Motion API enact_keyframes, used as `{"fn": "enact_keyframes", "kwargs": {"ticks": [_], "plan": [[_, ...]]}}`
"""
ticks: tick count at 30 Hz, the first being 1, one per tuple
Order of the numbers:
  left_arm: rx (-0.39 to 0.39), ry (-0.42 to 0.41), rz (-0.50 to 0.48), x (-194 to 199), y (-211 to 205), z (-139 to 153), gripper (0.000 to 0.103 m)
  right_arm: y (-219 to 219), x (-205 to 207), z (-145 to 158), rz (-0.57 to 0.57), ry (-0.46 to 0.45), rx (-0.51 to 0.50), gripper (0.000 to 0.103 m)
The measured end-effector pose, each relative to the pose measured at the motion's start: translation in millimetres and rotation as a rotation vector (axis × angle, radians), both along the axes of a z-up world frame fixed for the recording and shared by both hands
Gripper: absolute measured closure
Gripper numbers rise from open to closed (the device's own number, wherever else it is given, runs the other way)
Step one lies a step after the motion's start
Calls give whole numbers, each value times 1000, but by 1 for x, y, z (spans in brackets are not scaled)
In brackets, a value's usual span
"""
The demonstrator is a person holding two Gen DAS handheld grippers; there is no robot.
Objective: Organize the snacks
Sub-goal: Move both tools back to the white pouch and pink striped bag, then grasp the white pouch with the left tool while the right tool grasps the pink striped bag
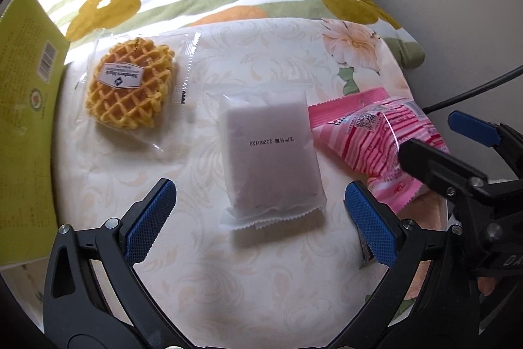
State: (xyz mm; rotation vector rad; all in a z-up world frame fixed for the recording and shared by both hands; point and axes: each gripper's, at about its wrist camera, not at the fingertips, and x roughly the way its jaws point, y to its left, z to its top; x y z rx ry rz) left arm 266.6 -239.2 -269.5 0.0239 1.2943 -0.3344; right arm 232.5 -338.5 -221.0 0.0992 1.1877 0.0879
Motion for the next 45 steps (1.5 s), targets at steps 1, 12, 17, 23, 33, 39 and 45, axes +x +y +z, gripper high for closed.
{"fn": "enact_keyframes", "kwargs": {"ticks": [1, 12, 17, 23, 33, 39, 45], "plan": [[0, 4, -1, 2, -1, -2, 0, 0, 4, -5, 4, 18, -3, 4], [-1, 16, -14, 8, -9, -25, 0, 6, 24, -44, 4, 151, -5, 18], [5, -1, -20, 10, -13, -26, 0, 4, 27, -47, -2, 171, 0, 22], [11, -9, -28, 16, -21, -29, 1, 4, 26, -43, -12, 152, 10, 31], [27, -24, -65, 21, -29, -29, 30, -1, 23, -40, -44, 144, 24, 31], [35, -31, -91, 20, -27, -28, 40, 0, 24, -40, -43, 144, 30, 32], [28, -23, -107, 19, -25, -26, 42, -7, 21, -34, -76, 126, 67, 33]]}}
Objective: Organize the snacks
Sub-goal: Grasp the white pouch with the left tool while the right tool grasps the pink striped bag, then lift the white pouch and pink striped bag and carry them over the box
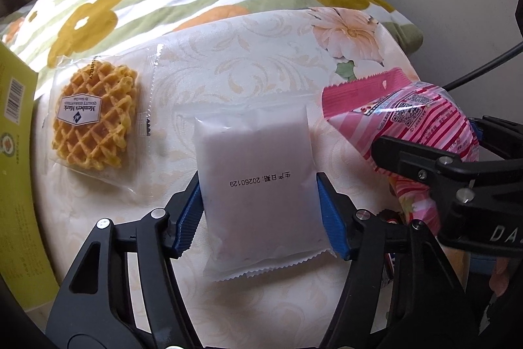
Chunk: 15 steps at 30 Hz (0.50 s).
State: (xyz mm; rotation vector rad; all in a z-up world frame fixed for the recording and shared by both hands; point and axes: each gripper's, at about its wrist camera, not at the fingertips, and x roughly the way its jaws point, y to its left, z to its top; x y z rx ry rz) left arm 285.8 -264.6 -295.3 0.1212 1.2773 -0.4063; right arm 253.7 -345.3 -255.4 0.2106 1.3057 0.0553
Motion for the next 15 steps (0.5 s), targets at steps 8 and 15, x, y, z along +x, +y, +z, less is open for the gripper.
{"fn": "enact_keyframes", "kwargs": {"ticks": [8, 15], "plan": [[-51, -12, 11, -11, 5, 20, 42, -6, -10, 24, -36, -53, 3, 33], [-112, -78, 44, -22, 17, 67, 42, -5, -28, 70, -46, -158, -10, 33]]}}
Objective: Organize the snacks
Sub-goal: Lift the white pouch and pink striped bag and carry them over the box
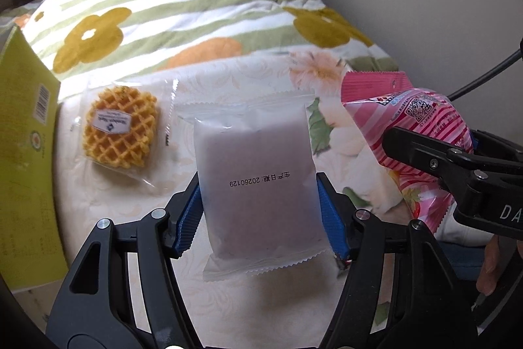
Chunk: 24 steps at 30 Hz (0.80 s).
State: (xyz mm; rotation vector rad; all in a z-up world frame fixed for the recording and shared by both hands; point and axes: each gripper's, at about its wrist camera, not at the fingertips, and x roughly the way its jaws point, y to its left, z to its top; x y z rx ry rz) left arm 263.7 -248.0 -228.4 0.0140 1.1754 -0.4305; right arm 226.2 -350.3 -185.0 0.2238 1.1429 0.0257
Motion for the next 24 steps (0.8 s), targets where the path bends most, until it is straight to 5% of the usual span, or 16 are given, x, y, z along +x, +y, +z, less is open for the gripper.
{"fn": "enact_keyframes", "kwargs": {"ticks": [15, 24], "plan": [[-90, -232, 215, -29, 109, 149, 42, 52, -22, 95, 132, -231, 38, 33], [-113, -262, 307, -32, 227, 177, 42, 145, -3, 123, 235, -305, 47, 33]]}}
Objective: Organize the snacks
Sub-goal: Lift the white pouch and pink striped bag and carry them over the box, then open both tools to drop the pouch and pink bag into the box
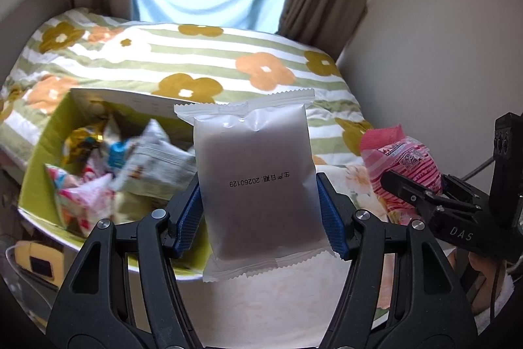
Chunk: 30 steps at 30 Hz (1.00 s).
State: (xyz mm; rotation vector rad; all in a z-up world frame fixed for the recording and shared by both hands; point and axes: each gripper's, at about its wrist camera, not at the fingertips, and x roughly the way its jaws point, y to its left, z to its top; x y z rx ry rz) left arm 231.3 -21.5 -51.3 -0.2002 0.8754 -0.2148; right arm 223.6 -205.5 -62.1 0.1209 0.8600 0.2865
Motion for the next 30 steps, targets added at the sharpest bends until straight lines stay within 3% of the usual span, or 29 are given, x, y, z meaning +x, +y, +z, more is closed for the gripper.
{"fn": "enact_keyframes", "kwargs": {"ticks": [9, 15, 18, 19, 22, 30], "plan": [[51, 52, 40, 24, 122, -17, 42, 105, 28, -4, 34, 3, 44, 33], [70, 133, 34, 45, 172, -57, 42, 153, 41, -19, 27, 41, 48, 33], [124, 145, 8, 52, 171, -75, 41, 166, 44, -24, 19, 64, 43, 33], [140, 142, -2, 53, 172, -79, 37, 170, 44, -26, 20, 72, 38, 33], [192, 138, -22, 54, 170, -87, 1, 178, 46, -31, 21, 90, 30, 33], [140, 195, 53, 41, 193, -108, 0, 198, 50, -39, 103, 113, 6, 32]]}}
